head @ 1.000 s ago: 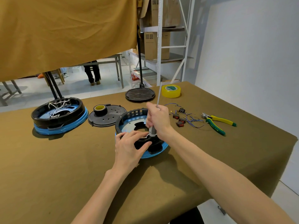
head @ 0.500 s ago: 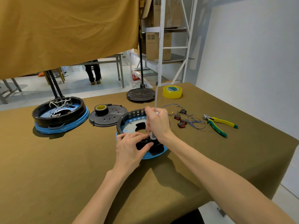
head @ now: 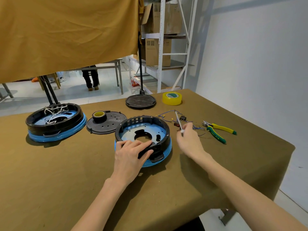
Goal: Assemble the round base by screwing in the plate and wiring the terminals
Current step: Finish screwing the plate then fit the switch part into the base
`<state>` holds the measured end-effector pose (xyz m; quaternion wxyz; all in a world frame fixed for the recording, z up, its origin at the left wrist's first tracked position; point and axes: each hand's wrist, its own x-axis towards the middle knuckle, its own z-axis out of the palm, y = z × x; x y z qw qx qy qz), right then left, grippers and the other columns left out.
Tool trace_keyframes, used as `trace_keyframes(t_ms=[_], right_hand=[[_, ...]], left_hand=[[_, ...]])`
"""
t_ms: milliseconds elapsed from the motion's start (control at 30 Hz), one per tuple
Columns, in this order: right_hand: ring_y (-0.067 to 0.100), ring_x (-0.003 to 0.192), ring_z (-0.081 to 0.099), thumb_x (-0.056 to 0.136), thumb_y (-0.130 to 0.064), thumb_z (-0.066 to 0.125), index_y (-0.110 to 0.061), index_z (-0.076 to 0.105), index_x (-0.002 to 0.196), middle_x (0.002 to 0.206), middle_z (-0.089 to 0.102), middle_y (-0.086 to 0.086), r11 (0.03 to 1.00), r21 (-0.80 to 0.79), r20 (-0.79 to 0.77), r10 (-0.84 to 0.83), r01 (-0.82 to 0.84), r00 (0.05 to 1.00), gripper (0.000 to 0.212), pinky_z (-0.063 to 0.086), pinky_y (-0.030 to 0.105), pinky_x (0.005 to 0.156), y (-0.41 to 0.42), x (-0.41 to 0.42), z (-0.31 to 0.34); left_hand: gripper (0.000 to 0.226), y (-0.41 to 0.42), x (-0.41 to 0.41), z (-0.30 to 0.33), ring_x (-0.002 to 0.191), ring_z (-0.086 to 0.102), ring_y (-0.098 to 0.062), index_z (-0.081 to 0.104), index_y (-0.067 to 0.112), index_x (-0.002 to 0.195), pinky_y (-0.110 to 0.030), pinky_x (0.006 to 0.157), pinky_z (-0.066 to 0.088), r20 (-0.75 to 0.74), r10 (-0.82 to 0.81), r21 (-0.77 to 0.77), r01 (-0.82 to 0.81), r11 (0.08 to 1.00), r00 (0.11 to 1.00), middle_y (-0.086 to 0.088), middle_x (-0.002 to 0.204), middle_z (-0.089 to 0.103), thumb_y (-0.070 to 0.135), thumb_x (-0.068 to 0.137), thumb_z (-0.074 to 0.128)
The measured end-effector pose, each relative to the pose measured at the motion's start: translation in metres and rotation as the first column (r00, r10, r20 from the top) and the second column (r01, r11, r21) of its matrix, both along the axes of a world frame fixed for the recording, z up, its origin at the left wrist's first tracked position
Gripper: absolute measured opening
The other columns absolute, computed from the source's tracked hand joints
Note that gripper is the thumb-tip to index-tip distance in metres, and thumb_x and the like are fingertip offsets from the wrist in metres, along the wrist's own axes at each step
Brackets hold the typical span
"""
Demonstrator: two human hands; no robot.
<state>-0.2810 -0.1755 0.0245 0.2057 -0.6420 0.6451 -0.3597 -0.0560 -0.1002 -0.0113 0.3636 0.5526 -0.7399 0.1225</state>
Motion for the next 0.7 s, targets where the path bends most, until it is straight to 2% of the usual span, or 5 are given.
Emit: trace_keyframes(t_ms=[100, 233, 367, 433, 700], right_hand=[[0.019, 0.088, 0.063, 0.103, -0.028, 0.056, -0.017, 0.049, 0.122, 0.110, 0.063, 0.003, 0.998, 0.034, -0.488, -0.027, 0.050, 0.872, 0.023, 0.053, 0.037, 0.075, 0.007, -0.017, -0.027], [0.028, 0.122, 0.057, 0.101, -0.037, 0.058, -0.016, 0.048, 0.137, 0.131, 0.060, 0.008, 0.986, -0.129, -0.704, -0.168, 0.107, 0.690, 0.043, 0.045, 0.042, 0.102, 0.006, -0.021, -0.032], [0.019, 0.111, 0.059, 0.106, -0.036, 0.049, -0.016, 0.055, 0.132, 0.122, 0.062, 0.000, 0.991, -0.128, -0.094, 0.028, -0.040, 0.995, 0.033, 0.047, 0.035, 0.091, 0.001, -0.007, -0.015], [0.016, 0.114, 0.058, 0.104, -0.045, 0.051, -0.015, 0.048, 0.140, 0.129, 0.057, -0.005, 0.980, 0.082, 0.271, 0.152, -0.180, 0.950, 0.047, 0.048, 0.034, 0.093, -0.004, 0.012, -0.002], [0.016, 0.108, 0.062, 0.102, -0.019, 0.051, -0.015, 0.050, 0.144, 0.125, 0.062, -0.001, 0.921, 0.162, 0.108, 0.341, -0.355, 0.934, 0.042, 0.054, 0.034, 0.090, -0.017, 0.010, 0.000]], left_hand=[[0.037, 0.004, -0.005, 0.003, 0.088, 0.068, -0.011, 0.076, 0.030, 0.121, -0.032, 0.081, 0.037, 0.046, 0.016, -0.005, -0.016, 1.000, 0.999, 0.010, 0.100, 0.077, 0.049, 0.091, 0.068], [0.038, 0.002, -0.005, 0.008, 0.104, 0.066, -0.003, 0.078, 0.026, 0.114, -0.031, 0.090, 0.044, -0.160, -0.096, -0.012, 0.095, 0.995, 0.982, 0.013, 0.110, 0.075, 0.053, 0.096, 0.058], [0.035, -0.017, 0.011, 0.011, 0.139, 0.041, -0.012, 0.066, 0.022, 0.133, -0.040, 0.118, 0.030, -0.481, 0.117, 0.119, -0.067, 0.991, 0.869, 0.003, 0.144, 0.054, 0.033, 0.100, 0.063], [0.053, -0.025, 0.016, 0.015, 0.149, 0.029, -0.018, 0.049, 0.021, 0.150, -0.039, 0.121, 0.024, -0.598, 0.235, 0.317, -0.044, 0.947, 0.766, -0.002, 0.160, 0.034, 0.028, 0.100, 0.065], [0.046, -0.015, 0.028, -0.002, 0.126, 0.044, -0.009, 0.050, 0.022, 0.139, -0.036, 0.110, 0.041, -0.638, 0.211, 0.262, -0.049, 0.964, 0.741, 0.005, 0.132, 0.046, 0.020, 0.096, 0.064]])
